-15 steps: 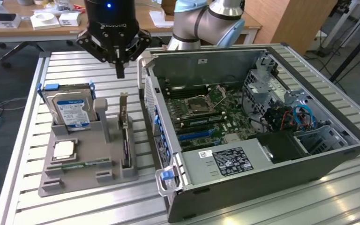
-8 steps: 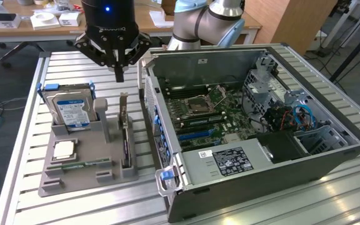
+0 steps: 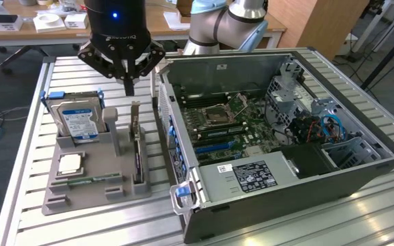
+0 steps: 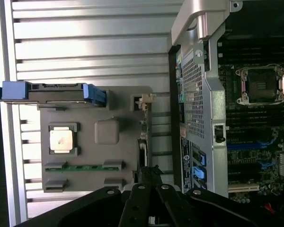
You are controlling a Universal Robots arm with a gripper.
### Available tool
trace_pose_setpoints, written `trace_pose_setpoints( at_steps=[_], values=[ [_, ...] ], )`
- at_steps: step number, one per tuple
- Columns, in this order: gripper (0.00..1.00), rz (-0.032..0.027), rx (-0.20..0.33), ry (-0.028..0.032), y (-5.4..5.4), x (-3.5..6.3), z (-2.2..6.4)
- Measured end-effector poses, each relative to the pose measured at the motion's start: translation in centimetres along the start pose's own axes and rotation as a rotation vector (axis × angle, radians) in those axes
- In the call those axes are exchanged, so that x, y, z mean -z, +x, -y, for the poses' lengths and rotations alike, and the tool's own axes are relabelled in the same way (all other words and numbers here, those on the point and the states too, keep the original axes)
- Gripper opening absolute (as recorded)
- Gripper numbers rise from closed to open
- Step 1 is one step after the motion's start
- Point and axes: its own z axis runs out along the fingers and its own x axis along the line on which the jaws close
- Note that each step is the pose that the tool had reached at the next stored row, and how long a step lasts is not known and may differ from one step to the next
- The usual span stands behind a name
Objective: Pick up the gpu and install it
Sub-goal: 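Reach for the gpu, then pick up the gpu and move the gpu toward the slot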
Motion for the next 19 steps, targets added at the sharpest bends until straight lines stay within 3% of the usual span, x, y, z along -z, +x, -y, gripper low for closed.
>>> trace_pose_setpoints(
  at_steps=[12, 19],
  values=[
    [0.10, 0.0000, 0.000, 0.0000, 0.3, 0.10, 2.18],
    [0.10, 0.0000, 0.000, 0.0001, 0.3, 0.11, 2.21]
  ],
)
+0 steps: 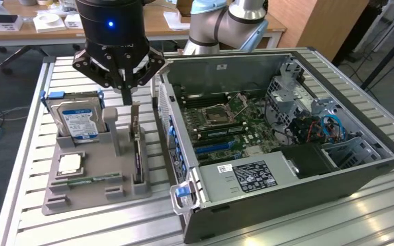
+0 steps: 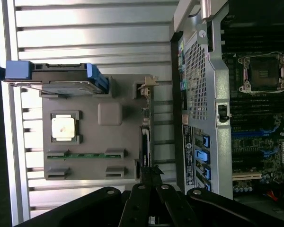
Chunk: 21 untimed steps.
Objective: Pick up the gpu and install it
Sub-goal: 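Pick up the gpu and move the gpu toward the slot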
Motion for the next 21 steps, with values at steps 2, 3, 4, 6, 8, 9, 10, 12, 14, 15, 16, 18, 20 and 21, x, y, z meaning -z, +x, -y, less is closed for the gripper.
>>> trace_pose_setpoints(
  at_steps=[2, 3, 4, 6, 8, 9, 10, 12, 14, 15, 16, 18, 20, 21],
  values=[
    [0.10, 0.0000, 0.000, 0.0000, 0.00, 0.00, 0.00],
    [0.10, 0.0000, 0.000, 0.0000, 0.00, 0.00, 0.00],
    [0.10, 0.0000, 0.000, 0.0000, 0.00, 0.00, 0.00],
    [0.10, 0.0000, 0.000, -0.0001, 0.00, -0.01, 0.00],
    [0.11, 0.0000, 0.000, -0.0001, 0.00, 0.00, 0.00],
    [0.11, 0.0001, 0.000, -0.0001, 0.00, 0.00, 0.00],
    [0.16, 0.0000, 0.000, -0.0001, 0.00, 0.00, 0.00],
    [0.23, 0.0000, 0.000, -0.0001, 0.00, 0.00, 0.00],
    [0.29, 0.0000, 0.000, -0.0001, 0.00, 0.00, 0.00],
    [0.35, 0.0000, 0.000, -0.0001, 0.00, 0.00, 0.00],
    [0.35, 0.0000, 0.000, -0.0001, 0.00, 0.00, 0.00],
    [0.41, -0.0001, 0.000, -0.0001, 0.00, 0.00, 0.00],
    [0.41, 0.0000, 0.000, -0.0001, 0.00, -0.02, 0.00],
    [0.41, 0.0001, 0.000, -0.0002, 0.01, -0.11, 0.01]
  ],
)
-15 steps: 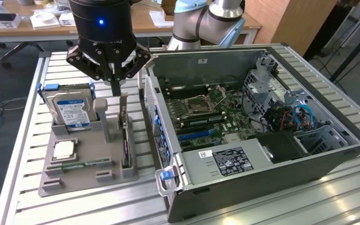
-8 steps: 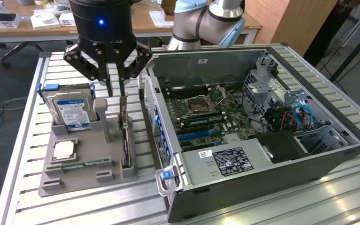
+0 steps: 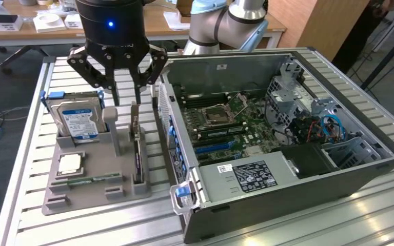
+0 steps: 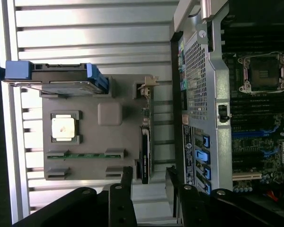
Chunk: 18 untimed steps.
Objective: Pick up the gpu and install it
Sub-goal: 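Pick up the gpu and move the gpu toward the slot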
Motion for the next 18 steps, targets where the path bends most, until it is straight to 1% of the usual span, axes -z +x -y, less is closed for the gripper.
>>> trace_pose_setpoints(
  at_steps=[18],
  values=[
    [0.41, -0.0001, 0.000, 0.0001, 0.1, -3.11, 0.14]
  ],
)
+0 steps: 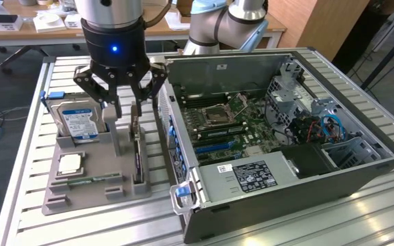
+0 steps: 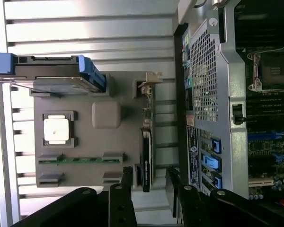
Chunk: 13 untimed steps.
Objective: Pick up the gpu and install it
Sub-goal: 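Pick up the gpu and move the gpu toward the slot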
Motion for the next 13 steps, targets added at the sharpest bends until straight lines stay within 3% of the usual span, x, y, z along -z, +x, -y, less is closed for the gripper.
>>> trace_pose_setpoints(
  at_steps=[13],
  values=[
    [0.41, 0.0000, 0.000, -0.0001, 0.0, -2.00, 0.09]
  ],
)
